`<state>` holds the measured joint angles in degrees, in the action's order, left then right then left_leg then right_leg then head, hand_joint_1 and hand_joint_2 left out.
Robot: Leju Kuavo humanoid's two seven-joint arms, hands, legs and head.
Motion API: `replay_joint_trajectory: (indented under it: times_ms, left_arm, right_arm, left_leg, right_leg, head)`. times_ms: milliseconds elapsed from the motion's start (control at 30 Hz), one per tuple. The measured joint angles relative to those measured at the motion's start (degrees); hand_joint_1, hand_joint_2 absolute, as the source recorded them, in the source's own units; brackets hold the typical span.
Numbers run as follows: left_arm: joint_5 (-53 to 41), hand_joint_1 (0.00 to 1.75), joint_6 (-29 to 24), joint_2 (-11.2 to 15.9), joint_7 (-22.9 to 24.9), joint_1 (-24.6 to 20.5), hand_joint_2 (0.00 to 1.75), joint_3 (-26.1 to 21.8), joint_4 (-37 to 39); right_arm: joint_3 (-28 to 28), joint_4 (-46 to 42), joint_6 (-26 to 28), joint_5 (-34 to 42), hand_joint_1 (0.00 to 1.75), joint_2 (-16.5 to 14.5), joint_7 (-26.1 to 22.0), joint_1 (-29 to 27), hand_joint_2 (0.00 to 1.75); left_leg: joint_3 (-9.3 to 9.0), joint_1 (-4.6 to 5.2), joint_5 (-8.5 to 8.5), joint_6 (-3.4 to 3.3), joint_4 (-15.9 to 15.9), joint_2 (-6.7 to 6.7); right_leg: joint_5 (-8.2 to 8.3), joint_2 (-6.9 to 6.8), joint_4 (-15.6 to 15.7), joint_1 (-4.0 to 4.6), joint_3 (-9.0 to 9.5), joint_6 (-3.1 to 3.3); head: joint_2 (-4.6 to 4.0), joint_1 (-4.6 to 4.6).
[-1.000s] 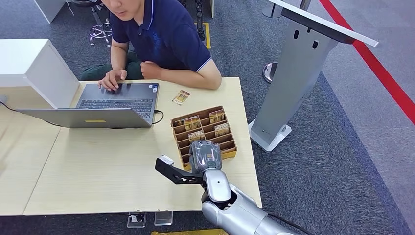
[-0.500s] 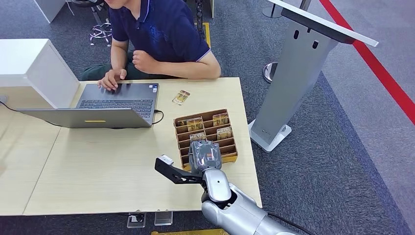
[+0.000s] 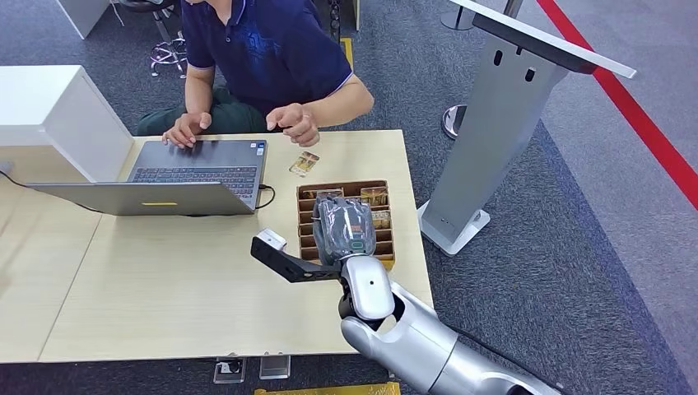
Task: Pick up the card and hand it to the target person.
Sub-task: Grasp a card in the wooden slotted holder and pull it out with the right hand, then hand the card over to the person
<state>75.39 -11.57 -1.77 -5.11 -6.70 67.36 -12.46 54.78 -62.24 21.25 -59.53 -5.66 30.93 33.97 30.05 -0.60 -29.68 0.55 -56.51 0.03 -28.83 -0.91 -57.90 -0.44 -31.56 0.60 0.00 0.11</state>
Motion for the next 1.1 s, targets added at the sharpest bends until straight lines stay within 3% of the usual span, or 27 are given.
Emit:
replay_joint_trajectory:
  times_ms: [333, 867, 1000, 1100]
  left_arm:
    - [-1.17, 0.0, 0.26, 0.0, 0.72, -0.62, 1.75, 0.06, 0.0]
    - [-1.36, 0.0, 0.33, 0.0, 0.89, -0.92, 1.75, 0.37, 0.0]
    - [-1.41, 0.0, 0.27, 0.0, 0.88, -0.91, 1.75, 0.38, 0.0]
    - [-1.56, 0.0, 0.18, 0.0, 0.81, -0.92, 0.44, 0.46, 0.0]
  right_arm:
    - [-0.1, -3.23, 2.91, -2.99, 1.5, 0.59, -0.39, 5.0, 1.75]
    - [-0.08, -0.63, 8.18, -6.27, 1.5, 0.44, -2.25, 7.09, 1.75]
    - [-0.08, 0.1, 8.28, -6.75, 0.0, 0.41, -2.25, 7.13, 1.75]
    - [-0.08, 0.56, 8.28, -6.85, 0.0, 0.32, -2.26, 7.16, 1.75]
  left_leg:
    - [0.01, 0.0, 0.0, 0.0, 0.0, 0.0]
    - [0.02, 0.0, 0.0, 0.0, 0.0, -0.01]
    - [0.03, 0.0, 0.0, 0.0, 0.0, -0.01]
    - [0.03, 0.0, 0.0, 0.0, 0.0, -0.01]
  right_leg:
    - [0.0, 0.0, 0.0, 0.0, 0.0, 0.0]
    - [0.0, -0.01, 0.0, 0.0, 0.0, 0.0]
    - [0.0, -0.01, 0.0, 0.0, 0.0, 0.0]
    - [0.0, -0.01, 0.0, 0.0, 0.0, 0.0]
  head:
    - [0.0, -0.02]
    - [0.0, -0.01]
    - [0.0, 0.0]
    - [0.0, -0.01]
